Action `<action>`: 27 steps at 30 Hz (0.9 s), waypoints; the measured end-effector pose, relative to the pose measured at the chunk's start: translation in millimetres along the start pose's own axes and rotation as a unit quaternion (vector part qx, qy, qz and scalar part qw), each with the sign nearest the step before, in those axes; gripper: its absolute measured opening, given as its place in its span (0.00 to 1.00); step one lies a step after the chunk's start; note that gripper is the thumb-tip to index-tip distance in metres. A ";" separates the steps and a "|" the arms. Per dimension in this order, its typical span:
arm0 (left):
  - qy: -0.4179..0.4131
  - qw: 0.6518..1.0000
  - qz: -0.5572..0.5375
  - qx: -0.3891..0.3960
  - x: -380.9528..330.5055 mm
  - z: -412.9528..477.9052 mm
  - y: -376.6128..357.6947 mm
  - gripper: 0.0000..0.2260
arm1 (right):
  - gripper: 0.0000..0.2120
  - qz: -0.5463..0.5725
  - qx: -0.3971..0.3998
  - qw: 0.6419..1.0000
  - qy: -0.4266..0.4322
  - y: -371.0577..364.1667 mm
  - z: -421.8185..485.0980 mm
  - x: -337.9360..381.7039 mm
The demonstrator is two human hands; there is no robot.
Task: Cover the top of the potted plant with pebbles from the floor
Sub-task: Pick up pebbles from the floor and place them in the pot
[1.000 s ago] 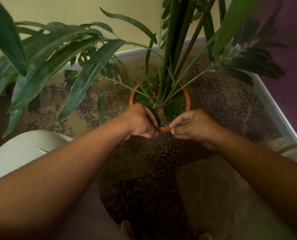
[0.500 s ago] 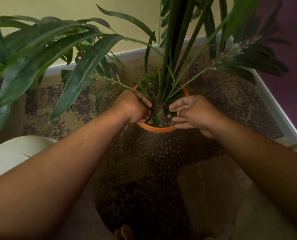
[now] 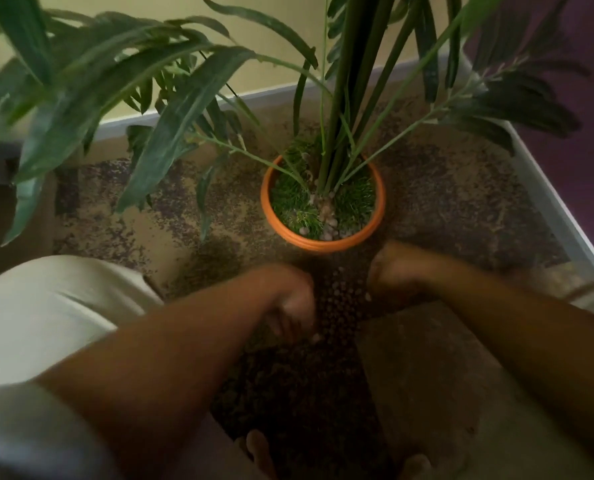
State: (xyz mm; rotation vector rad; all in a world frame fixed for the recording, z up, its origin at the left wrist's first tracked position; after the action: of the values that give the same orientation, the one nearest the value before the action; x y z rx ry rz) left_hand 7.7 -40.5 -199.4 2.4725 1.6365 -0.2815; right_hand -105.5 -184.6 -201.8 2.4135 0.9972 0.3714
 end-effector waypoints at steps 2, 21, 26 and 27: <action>-0.002 0.996 0.024 -0.082 4.9 26.6 -8.8 0.07 | 0.12 -0.090 0.026 0.996 -0.010 -21.0 15.2 7.8; -0.053 0.952 0.027 -0.299 18.6 95.6 -53.1 0.14 | 0.29 0.216 -0.115 0.966 -0.083 -88.6 63.4 2.7; -0.035 0.955 -0.028 -0.292 19.7 92.9 -42.2 0.12 | 0.22 0.192 -0.155 0.969 -0.025 -89.1 65.7 10.4; -0.038 0.955 -0.037 -0.293 20.3 91.6 -39.0 0.11 | 0.19 0.180 -0.161 0.970 -0.018 -90.3 66.3 12.0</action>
State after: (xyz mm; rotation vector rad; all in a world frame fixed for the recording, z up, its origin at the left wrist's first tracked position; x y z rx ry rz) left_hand -26.6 -29.1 -294.3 1.9345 1.5057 0.0924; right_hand -121.5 -143.8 -305.7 2.2819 0.4347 0.5669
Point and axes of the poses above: each hand's wrist, its own z-axis towards the middle knuckle, its own y-axis out of the back of the hand, x = y × z, the point moved 1 cm from there along z, towards the middle knuckle, and after that the axes turned 13 degrees about -z, right-handed, at the moved point
